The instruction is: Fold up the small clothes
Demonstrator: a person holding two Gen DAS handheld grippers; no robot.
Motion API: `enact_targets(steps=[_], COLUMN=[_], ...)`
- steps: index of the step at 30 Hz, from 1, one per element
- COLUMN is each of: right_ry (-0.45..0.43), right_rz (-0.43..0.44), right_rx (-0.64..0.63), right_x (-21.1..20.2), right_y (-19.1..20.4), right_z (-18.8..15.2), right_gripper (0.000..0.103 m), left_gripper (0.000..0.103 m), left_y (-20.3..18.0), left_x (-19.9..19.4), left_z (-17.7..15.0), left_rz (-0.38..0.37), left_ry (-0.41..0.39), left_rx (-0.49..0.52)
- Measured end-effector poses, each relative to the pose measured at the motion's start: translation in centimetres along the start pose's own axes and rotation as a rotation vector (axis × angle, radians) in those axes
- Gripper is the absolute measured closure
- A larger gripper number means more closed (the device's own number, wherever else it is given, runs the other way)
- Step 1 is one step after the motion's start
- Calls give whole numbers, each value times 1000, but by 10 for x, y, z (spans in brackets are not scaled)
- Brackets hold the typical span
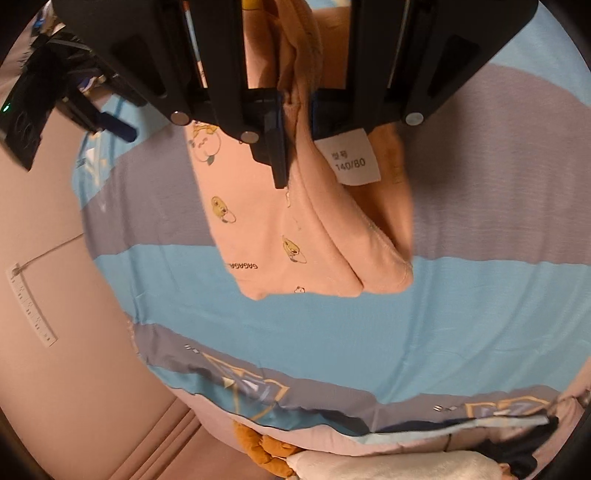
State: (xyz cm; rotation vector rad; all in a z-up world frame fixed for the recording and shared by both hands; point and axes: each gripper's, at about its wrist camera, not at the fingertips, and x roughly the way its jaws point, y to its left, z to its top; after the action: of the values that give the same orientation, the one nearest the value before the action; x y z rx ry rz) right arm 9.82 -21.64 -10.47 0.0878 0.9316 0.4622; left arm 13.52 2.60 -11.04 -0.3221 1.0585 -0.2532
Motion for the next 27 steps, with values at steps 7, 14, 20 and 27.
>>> enact_targets(steps=[7, 14, 20, 27], right_ry=[25, 22, 26, 91], right_rz=[3, -11, 9, 82], right_rx=[-12, 11, 43, 69], right_x=[10, 13, 30, 69], right_y=[4, 4, 5, 11], right_z=[1, 6, 16, 26], right_gripper=[38, 38, 27, 28], left_gripper=[86, 31, 24, 25], left_y=[26, 31, 36, 42], left_x=[22, -11, -14, 17], left_z=[-14, -18, -39, -57], left_rz=[49, 1, -51, -77], left_ry=[57, -18, -11, 78], left_rx=[-42, -81, -102, -156])
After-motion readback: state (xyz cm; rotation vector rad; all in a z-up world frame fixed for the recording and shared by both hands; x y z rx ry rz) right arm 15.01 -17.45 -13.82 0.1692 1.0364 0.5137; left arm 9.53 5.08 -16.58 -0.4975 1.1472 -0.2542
